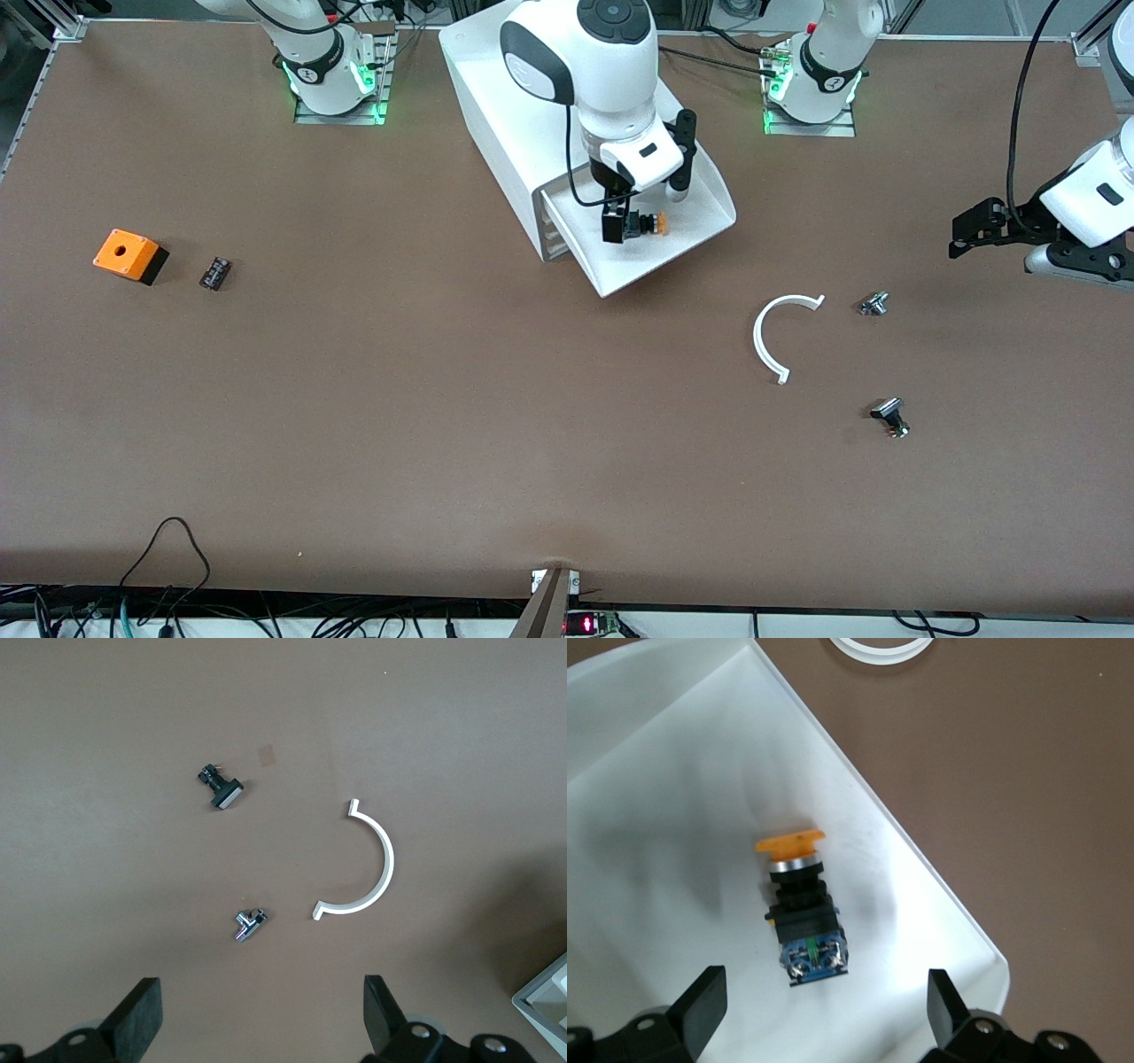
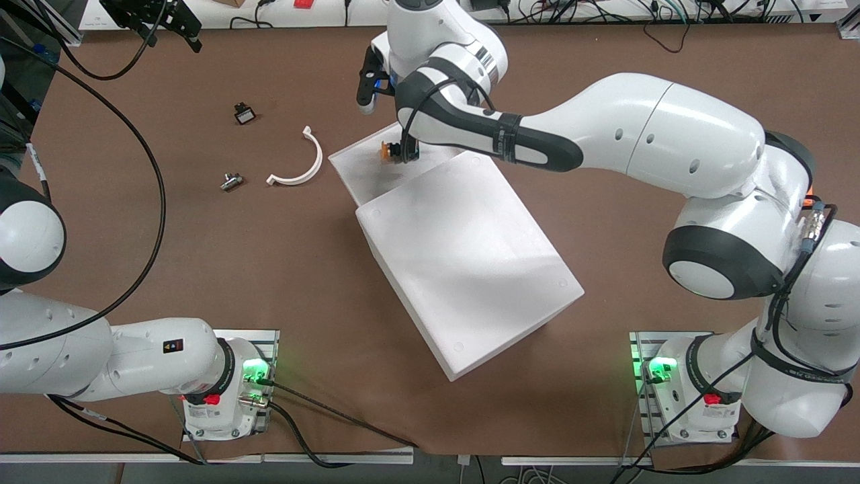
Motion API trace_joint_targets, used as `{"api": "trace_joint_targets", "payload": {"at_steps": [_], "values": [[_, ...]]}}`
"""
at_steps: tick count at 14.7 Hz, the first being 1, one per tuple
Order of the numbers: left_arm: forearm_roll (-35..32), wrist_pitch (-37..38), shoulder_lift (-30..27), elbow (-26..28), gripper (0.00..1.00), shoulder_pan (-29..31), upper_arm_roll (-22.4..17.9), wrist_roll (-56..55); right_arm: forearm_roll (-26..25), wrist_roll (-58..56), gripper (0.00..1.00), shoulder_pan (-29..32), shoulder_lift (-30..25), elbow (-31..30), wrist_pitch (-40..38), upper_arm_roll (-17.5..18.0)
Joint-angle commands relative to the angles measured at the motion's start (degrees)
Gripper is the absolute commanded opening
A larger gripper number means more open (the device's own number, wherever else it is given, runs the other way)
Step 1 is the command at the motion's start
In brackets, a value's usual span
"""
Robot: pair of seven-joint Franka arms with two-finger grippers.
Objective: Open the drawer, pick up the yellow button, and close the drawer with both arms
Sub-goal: 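Lower the right gripper and grasp the orange push button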
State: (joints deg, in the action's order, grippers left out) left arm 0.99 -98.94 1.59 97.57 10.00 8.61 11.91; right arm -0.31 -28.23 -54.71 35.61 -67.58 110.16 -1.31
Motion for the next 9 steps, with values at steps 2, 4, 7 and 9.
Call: {"api": "trace_joint_targets", "payload": {"at_steps": [2,4,7,9], "values": [[-1.43,0.86,0.87,-1.24,1.00,-0.33,-0.34,-0.04,-0.65,-1.48,1.00,-1.10,2.35,1.67,-0.12,-0.36],[-1.43,0.86,0.87,-1.24,1.00,-0.33,-0.34,-0.04,-0.74,-1.31,1.00,-1.72,3.32,1.67,0.14,-0.36],[-1.34,0.86,1.14,-1.24,1.00,-0.33,-0.34,-0.13,-0.65,-1.22,1.00,-1.98,4.47,1.67,0.58,-0.36],[-1.34,1.03,1.31,-1.50,1.00,-0.24,-0.43,-0.05,-0.74,-1.39,1.00,-1.98,4.82,1.67,0.58,-0.36]]}}
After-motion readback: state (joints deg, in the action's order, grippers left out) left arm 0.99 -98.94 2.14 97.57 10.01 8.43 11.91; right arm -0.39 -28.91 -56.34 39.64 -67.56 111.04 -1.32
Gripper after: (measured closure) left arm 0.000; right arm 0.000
